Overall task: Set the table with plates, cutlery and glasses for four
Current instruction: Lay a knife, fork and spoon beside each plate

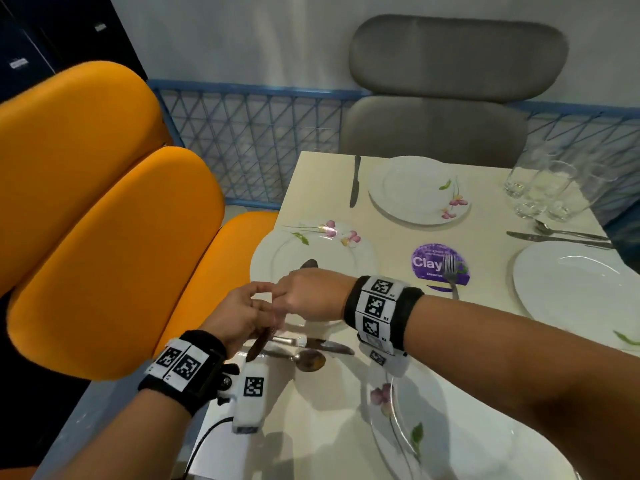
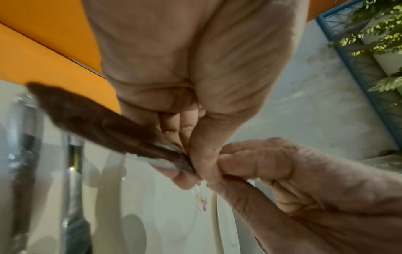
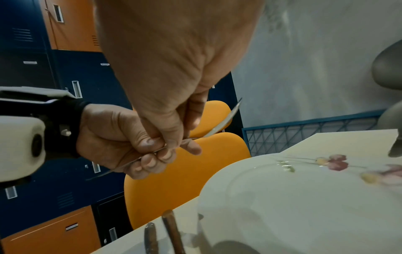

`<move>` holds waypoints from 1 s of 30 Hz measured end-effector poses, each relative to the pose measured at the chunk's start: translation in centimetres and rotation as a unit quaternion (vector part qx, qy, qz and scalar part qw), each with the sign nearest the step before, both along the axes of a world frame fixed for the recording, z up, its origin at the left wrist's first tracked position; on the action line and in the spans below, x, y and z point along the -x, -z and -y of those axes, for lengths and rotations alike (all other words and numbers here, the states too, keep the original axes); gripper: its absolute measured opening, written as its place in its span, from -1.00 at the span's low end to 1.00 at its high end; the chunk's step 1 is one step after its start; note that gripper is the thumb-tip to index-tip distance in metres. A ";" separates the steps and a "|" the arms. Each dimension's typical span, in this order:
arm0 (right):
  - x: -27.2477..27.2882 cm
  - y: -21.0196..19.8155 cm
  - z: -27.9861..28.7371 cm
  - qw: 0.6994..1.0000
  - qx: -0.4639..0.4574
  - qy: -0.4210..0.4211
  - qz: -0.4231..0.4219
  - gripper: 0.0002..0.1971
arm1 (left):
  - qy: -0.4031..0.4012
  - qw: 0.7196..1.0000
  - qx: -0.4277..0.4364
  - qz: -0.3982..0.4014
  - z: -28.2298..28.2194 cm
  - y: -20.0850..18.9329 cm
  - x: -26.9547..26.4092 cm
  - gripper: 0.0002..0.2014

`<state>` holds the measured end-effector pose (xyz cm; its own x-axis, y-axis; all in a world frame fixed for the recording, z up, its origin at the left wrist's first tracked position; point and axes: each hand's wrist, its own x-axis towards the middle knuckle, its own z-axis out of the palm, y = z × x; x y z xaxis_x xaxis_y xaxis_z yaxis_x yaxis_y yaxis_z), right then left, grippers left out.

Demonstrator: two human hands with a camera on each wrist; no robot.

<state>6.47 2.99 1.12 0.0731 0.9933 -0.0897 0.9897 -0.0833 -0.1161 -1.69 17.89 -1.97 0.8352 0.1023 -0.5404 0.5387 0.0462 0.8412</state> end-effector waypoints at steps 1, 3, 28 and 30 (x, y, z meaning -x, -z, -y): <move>-0.7 -0.2 0.6 1.000 0.024 0.000 0.006 -0.79 | 0.007 1.000 0.008 -0.002 0.6 -0.1 -0.7 -0.44; -2.1 -0.7 1.8 0.998 0.054 -0.005 0.018 -0.78 | 0.020 0.999 0.029 -0.005 1.6 -0.2 -1.9 -0.27; -20.3 0.0 5.1 0.982 0.064 0.170 0.056 -0.77 | -0.041 0.992 -0.109 0.044 1.6 -0.9 -16.5 -0.75; -23.3 0.8 4.5 0.961 0.029 0.271 0.034 -0.76 | -0.061 0.990 -0.118 0.047 0.6 -0.7 -17.0 -0.68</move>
